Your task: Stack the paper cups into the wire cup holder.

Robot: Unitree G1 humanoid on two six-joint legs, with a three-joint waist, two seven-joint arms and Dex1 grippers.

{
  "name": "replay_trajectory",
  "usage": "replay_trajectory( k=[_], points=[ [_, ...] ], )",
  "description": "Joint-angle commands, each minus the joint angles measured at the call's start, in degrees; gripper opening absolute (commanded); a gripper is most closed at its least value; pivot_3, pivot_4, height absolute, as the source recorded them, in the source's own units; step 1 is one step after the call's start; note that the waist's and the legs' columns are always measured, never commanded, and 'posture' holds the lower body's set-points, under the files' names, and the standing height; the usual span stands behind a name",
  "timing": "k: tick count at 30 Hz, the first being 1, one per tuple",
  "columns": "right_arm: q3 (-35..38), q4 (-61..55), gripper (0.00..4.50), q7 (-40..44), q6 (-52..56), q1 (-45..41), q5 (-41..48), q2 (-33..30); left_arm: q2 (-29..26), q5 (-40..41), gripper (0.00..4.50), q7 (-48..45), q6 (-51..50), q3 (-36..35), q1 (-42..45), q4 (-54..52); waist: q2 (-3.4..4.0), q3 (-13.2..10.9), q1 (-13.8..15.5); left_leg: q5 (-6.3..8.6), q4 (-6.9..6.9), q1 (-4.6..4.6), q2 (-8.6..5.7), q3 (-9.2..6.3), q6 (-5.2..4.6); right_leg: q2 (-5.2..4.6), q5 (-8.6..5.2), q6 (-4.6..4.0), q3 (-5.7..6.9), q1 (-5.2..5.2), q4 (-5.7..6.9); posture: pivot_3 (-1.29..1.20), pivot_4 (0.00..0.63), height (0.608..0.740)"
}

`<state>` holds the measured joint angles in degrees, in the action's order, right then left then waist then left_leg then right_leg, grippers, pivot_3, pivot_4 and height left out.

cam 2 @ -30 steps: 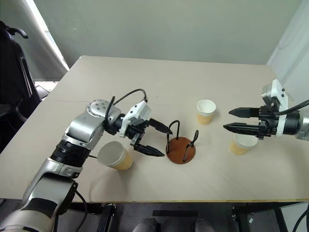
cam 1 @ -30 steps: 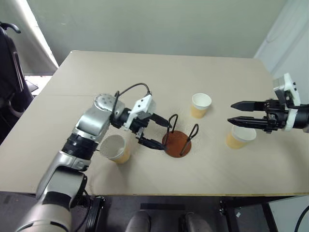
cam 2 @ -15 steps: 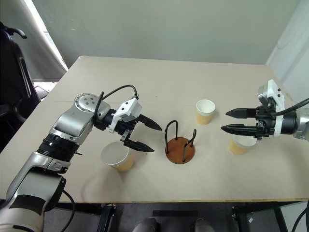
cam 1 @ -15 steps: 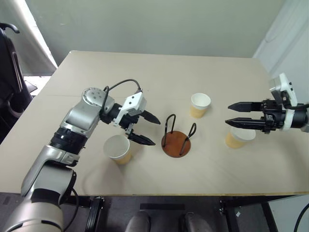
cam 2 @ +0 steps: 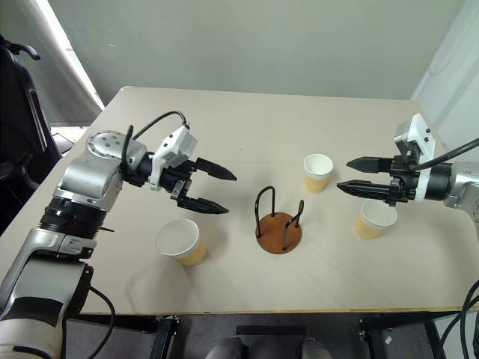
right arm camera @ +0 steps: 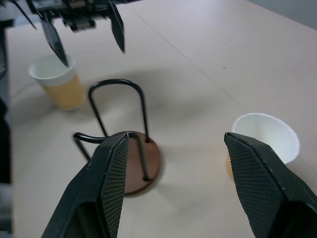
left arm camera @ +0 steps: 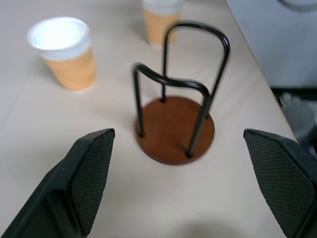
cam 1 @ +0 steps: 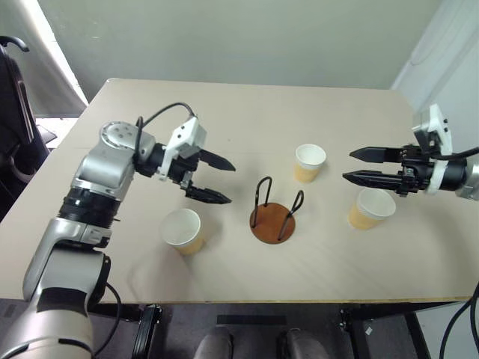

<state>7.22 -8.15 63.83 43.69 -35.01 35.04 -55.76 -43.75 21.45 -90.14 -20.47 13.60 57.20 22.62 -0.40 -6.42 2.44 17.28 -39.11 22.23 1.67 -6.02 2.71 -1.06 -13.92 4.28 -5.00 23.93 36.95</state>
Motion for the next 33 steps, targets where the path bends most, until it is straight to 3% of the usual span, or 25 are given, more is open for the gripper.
replay_trajectory(
  k=[1, 13, 33],
  points=[
    [-1.67, 0.35, 3.09, -1.29, -1.34, -2.93, -2.53, -0.02, -0.18, 2.65, 4.47, -1.34, -3.75, -3.55, 1.59, -2.65, 0.00, 0.00, -0.08, 0.00, 0.01, 0.00, 0.00, 0.00, 0.00, 0.00, 0.00, 0.00, 0.01, 0.00, 0.00, 0.00, 0.150, 0.740],
    [-12.77, 8.10, 3.09, -0.60, -12.01, -11.48, -15.05, 4.89, -1.04, -0.25, 4.47, -0.42, -3.25, -3.38, 1.16, -4.66, 0.00, 0.00, -0.57, 0.01, 0.03, 0.01, 0.03, -0.02, -0.02, -0.01, 0.00, 0.00, -0.01, 0.05, -0.02, 0.00, 0.150, 0.740],
    [-23.02, 26.85, 3.09, 1.72, -28.24, -20.92, -32.33, 14.57, -0.03, -3.17, 4.47, 7.15, 3.28, -7.53, -1.53, -3.93, 0.01, 0.00, -1.05, 0.02, 0.10, 0.08, 0.03, -0.02, -0.03, -0.05, 0.00, -0.03, -0.04, 0.19, -0.02, 0.00, 0.150, 0.740]
  ],
)
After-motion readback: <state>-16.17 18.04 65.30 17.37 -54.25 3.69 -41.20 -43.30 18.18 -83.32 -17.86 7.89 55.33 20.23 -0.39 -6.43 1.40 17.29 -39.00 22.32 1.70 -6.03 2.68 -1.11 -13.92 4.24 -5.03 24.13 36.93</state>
